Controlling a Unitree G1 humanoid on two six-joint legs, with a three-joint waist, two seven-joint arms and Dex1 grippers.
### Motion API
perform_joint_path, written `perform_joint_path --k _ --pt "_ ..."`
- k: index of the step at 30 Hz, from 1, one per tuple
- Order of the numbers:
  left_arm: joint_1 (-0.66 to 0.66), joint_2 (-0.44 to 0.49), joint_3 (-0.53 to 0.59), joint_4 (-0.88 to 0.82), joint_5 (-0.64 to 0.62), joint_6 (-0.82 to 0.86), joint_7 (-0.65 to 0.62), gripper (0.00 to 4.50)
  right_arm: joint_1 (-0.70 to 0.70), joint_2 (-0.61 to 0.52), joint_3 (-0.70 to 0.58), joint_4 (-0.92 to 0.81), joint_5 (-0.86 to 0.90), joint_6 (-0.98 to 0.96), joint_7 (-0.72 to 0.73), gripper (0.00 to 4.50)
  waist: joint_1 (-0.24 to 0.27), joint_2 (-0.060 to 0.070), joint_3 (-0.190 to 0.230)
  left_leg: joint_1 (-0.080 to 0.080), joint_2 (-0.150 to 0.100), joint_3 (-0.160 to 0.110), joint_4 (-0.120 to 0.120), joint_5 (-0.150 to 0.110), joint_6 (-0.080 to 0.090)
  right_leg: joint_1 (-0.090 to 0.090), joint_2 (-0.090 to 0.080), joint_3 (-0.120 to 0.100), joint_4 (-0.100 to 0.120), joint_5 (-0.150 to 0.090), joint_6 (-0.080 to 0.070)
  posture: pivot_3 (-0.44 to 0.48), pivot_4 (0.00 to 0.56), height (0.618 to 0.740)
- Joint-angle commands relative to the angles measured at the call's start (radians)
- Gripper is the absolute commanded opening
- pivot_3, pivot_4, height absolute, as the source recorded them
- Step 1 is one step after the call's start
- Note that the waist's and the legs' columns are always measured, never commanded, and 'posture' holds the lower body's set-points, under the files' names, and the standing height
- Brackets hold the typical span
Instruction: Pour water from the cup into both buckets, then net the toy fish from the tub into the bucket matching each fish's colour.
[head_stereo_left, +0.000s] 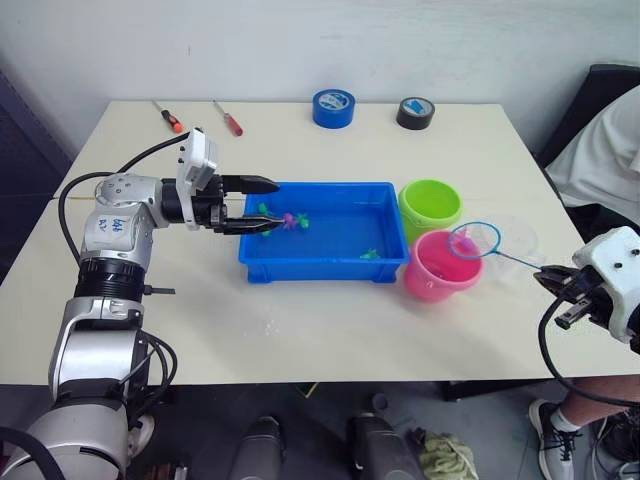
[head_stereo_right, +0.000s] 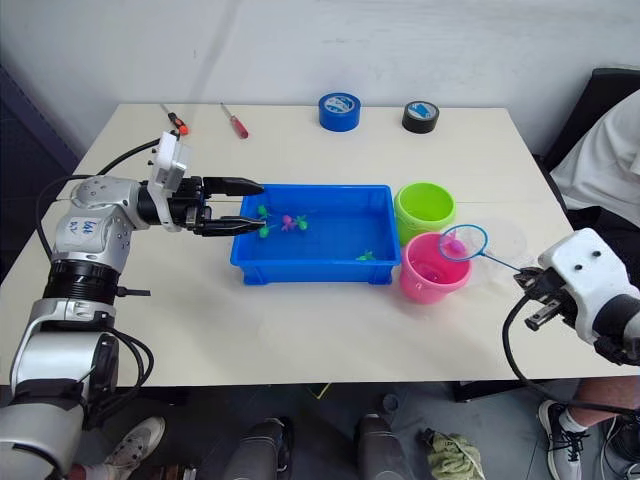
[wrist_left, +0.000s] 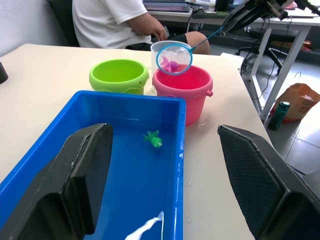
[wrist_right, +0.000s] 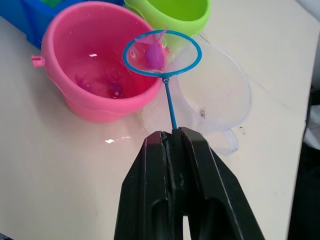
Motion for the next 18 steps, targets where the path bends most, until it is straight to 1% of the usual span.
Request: perform_joint_path --k 1,5,11,13,14,18 --pt "-0.001 0.014 0.008 -0.01 0.004 -0.007 -0.008 3.69 0.072 -0.004 0.026 -0.026 -0.147 -0.22 -0.031 0.0 0.001 0.0 0.0 0.0 0.0 0.001 0.0 0.0 0.0 0.001 0.0 0.0 -0.001 0.0 0.0 0.0 0.15 0.734" --pt "0.002 0.014 0.012 -0.007 0.007 -0.01 -0.006 3.69 0.151 -0.003 0.051 0.009 -0.288 -0.417 -0.059 0.0 0.001 0.0 0.0 0.0 0.0 0.003 0.0 0.0 0.0 0.001 0.0 0.0 -0.001 0.0 0.0 0.0 0.15 0.734" --pt "0.008 0.015 0.015 -0.004 0.009 -0.015 -0.004 3.69 0.185 0.003 0.073 0.096 -0.497 -0.646 -0.159 0.0 0.001 0.0 0.0 0.0 0.0 0.006 0.001 0.0 0.0 0.001 0.0 0.0 -0.001 0.001 0.001 0.0 0.15 0.734" --pt "0.012 0.014 0.017 -0.004 0.009 -0.016 -0.001 3.69 0.211 0.006 0.079 0.144 -0.604 -0.782 -0.245 0.0 0.002 0.0 0.0 0.0 0.0 0.006 0.001 0.0 0.0 0.001 0.0 0.0 -0.001 0.001 0.001 0.0 0.15 0.734" --pt "0.014 0.014 0.017 -0.003 0.01 -0.018 0.0 3.69 0.221 0.009 0.085 0.163 -0.663 -0.82 -0.285 0.0 0.002 0.0 0.0 0.0 0.0 0.006 0.001 0.0 0.0 0.001 0.0 0.0 -0.001 0.001 0.001 0.0 0.15 0.734" --pt "0.017 0.013 0.019 -0.002 0.01 -0.021 0.002 3.69 0.222 0.027 0.113 0.191 -0.795 -0.933 -0.385 0.0 0.0 0.0 0.0 0.001 0.0 0.006 0.001 0.0 -0.001 0.001 0.0 0.0 -0.001 0.001 0.001 0.0 0.15 0.734"
